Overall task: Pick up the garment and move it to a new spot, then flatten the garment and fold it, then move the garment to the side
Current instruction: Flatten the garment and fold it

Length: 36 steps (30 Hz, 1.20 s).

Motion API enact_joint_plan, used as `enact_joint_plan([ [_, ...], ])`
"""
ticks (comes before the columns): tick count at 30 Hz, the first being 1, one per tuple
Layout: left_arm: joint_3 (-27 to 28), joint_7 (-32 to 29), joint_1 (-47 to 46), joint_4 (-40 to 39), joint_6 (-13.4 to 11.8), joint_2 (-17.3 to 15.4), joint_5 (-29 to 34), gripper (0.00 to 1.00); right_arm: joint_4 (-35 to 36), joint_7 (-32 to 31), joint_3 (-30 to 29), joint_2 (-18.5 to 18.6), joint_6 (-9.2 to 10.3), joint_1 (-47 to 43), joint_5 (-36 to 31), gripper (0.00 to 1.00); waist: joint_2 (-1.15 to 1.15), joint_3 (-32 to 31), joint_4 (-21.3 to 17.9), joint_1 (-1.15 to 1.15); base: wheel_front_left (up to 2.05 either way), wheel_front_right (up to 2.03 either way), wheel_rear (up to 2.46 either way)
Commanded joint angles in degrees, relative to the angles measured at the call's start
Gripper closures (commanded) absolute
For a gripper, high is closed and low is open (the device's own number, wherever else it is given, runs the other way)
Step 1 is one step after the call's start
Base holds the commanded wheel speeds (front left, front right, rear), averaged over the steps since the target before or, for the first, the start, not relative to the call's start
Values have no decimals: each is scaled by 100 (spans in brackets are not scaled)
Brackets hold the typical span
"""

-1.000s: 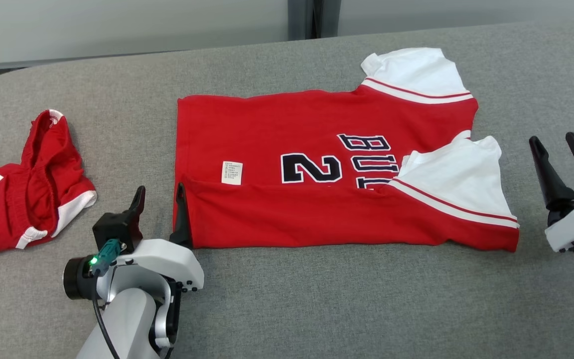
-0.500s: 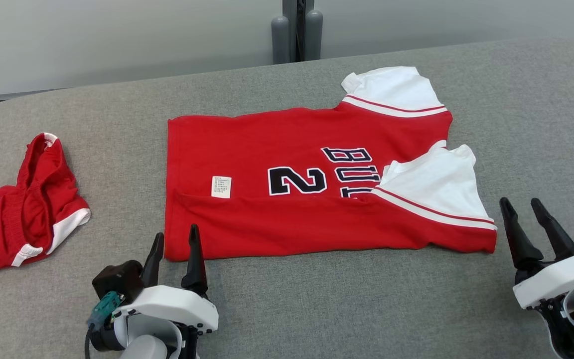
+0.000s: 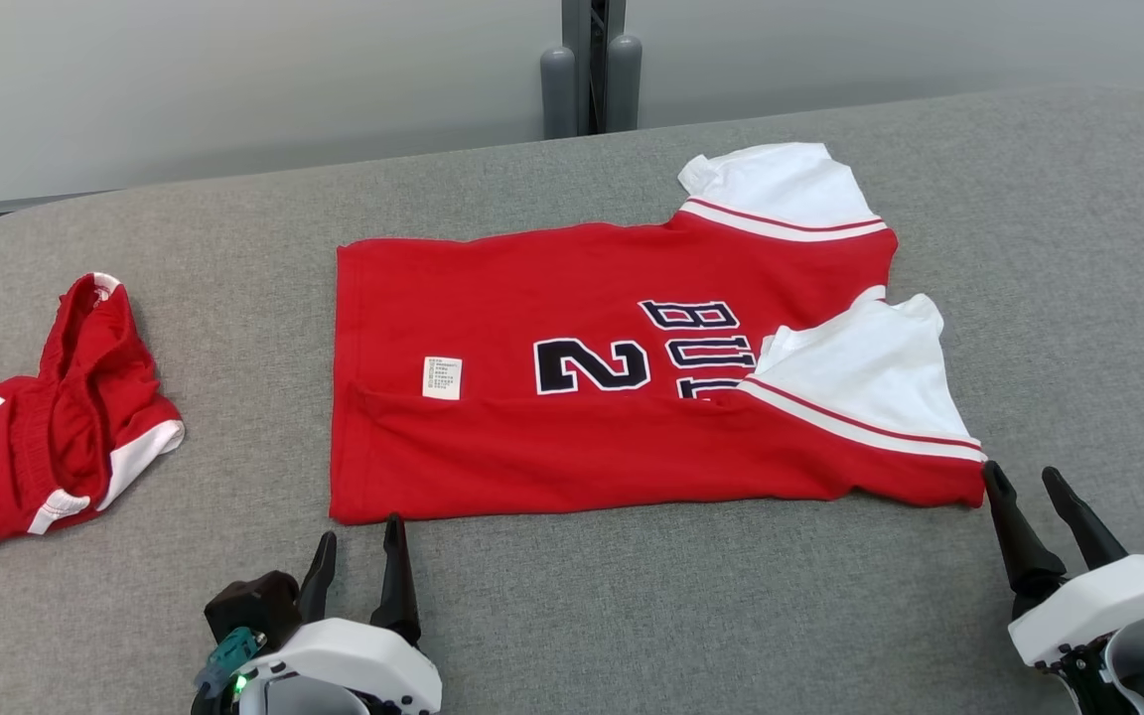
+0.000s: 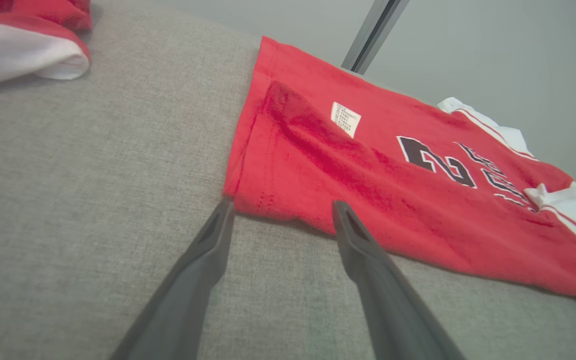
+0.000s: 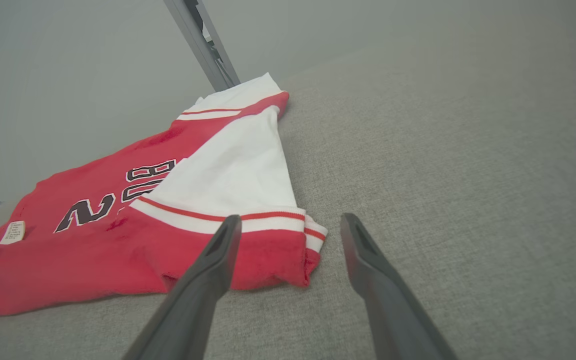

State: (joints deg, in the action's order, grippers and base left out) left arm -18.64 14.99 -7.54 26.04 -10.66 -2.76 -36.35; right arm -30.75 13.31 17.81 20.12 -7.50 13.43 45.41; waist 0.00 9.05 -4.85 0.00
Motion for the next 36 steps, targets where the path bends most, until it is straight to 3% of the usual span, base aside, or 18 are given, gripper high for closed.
enact_joint_plan([
  [1, -7, 23, -81, 87, -24, -26, -35, 0, -63, -29, -16, -17, 2, -5, -56, 0, 0, 15, 2, 0, 0, 0, 0],
  [6, -73, 22, -274, 428, -83, -24, -376, 0, -217, -89, 18, -85, 2, 124, -84, 0, 0, 97, -9, 0, 0, 0, 0],
  [17, -283, 4, -698, 708, 76, -23, -1203, 0, -362, -212, 241, -117, 2, 374, 191, 0, 0, 353, 2, 0, 0, 0, 0],
  [33, -465, -24, -1013, 1050, 95, -18, -1501, 0, -609, -104, 572, -54, 2, 732, 388, 0, 0, 590, 83, 0, 0, 0, 0],
  [34, -474, -25, -1018, 1061, 110, -19, -1512, 27, -619, -104, 587, -54, 2, 747, 408, 0, 0, 593, 83, 0, 0, 0, 0],
  [36, -512, -28, -1032, 1091, 136, -17, -1526, 95, -635, -105, 621, -56, 2, 780, 444, 0, 0, 595, 81, 0, 0, 0, 0],
])
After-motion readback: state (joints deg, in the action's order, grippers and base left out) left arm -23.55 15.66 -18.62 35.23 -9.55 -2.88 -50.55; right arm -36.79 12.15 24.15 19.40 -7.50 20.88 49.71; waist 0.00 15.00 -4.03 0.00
